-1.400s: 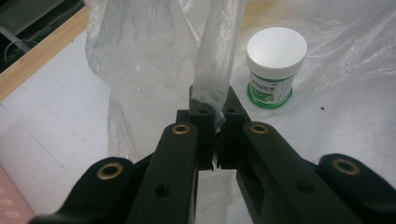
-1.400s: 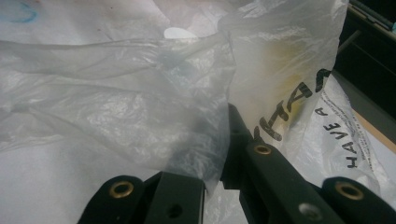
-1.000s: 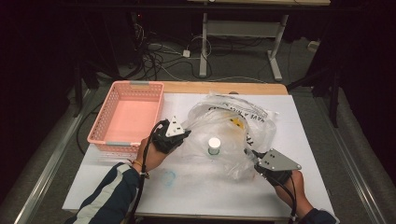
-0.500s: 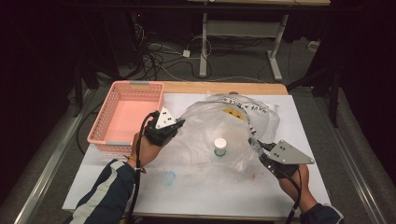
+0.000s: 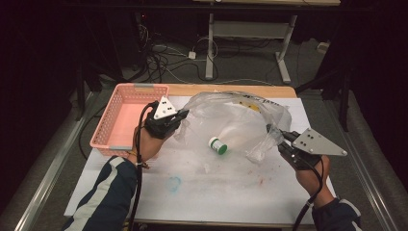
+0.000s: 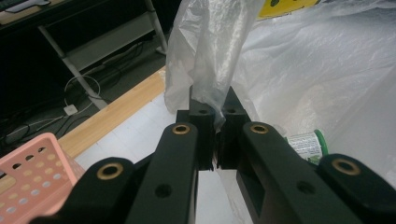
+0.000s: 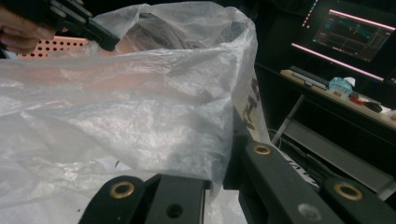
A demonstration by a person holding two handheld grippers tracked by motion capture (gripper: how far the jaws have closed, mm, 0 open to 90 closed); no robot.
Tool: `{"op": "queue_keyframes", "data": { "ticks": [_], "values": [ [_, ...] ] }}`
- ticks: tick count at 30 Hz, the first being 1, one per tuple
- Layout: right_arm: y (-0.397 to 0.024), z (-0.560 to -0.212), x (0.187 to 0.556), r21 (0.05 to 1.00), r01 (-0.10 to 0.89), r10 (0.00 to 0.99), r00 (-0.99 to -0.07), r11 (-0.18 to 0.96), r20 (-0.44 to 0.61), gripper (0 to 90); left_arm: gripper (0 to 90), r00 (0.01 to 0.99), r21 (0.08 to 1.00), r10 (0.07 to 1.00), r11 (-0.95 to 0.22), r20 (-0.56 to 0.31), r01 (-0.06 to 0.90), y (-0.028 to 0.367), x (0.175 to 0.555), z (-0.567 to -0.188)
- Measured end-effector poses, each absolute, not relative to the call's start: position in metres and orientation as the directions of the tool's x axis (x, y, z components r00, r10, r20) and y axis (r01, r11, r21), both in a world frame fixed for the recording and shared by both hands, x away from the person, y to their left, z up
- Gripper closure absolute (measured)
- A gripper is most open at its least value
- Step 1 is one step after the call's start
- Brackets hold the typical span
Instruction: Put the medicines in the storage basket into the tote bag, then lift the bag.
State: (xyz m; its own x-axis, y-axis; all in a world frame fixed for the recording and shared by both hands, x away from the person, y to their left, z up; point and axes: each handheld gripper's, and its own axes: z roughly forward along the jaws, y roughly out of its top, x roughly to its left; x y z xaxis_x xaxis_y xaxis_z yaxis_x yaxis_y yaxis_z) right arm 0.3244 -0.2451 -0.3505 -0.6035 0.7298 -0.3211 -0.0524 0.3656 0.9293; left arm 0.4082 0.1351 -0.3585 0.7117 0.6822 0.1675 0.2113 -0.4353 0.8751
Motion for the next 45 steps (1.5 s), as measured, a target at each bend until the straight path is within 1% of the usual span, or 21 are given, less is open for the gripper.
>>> {"op": "queue_keyframes", "data": {
  "ticks": [6, 13, 17, 19, 23, 32, 36, 40, 45],
  "values": [
    [-0.240, -0.351, 0.339, 0.933, -0.036, 0.743, -0.593, 0.359, -0.309, 90.0, 85.4, 0.713, 0.893, 0.691, -0.389, 0.120, 0.226, 0.130, 0.419, -0.364],
    [-0.238, -0.359, 0.361, 0.944, 0.023, 0.773, -0.580, 0.330, -0.256, 90.0, 85.3, 0.707, 0.904, 0.698, -0.365, 0.109, 0.221, 0.120, 0.428, -0.372],
    [-0.240, -0.361, 0.372, 0.947, 0.044, 0.791, -0.563, 0.318, -0.240, 90.0, 85.4, 0.702, 0.916, 0.707, -0.331, 0.081, 0.227, 0.120, 0.432, -0.372],
    [-0.241, -0.360, 0.374, 0.949, 0.048, 0.795, -0.560, 0.312, -0.233, 90.0, 85.5, 0.704, 0.917, 0.704, -0.337, 0.094, 0.215, 0.121, 0.431, -0.370],
    [-0.244, -0.356, 0.373, 0.952, 0.044, 0.799, -0.556, 0.304, -0.229, 90.0, 85.6, 0.699, 0.917, 0.706, -0.346, 0.113, 0.201, 0.125, 0.428, -0.366],
    [-0.244, -0.353, 0.375, 0.952, 0.040, 0.797, -0.558, 0.304, -0.231, 90.0, 85.6, 0.703, 0.923, 0.705, -0.327, 0.097, 0.201, 0.130, 0.424, -0.363],
    [-0.241, -0.341, 0.364, 0.956, 0.027, 0.791, -0.569, 0.293, -0.226, 90.0, 85.6, 0.703, 0.924, 0.700, -0.342, 0.129, 0.171, 0.131, 0.411, -0.350],
    [-0.239, -0.326, 0.351, 0.962, 0.005, 0.787, -0.576, 0.274, -0.221, 90.0, 85.7, 0.697, 0.933, 0.703, -0.330, 0.142, 0.142, 0.137, 0.401, -0.333],
    [-0.237, -0.309, 0.345, 0.966, -0.018, 0.785, -0.578, 0.259, -0.221, 90.0, 85.6, 0.695, 0.938, 0.702, -0.325, 0.155, 0.119, 0.138, 0.402, -0.314]
  ]
}}
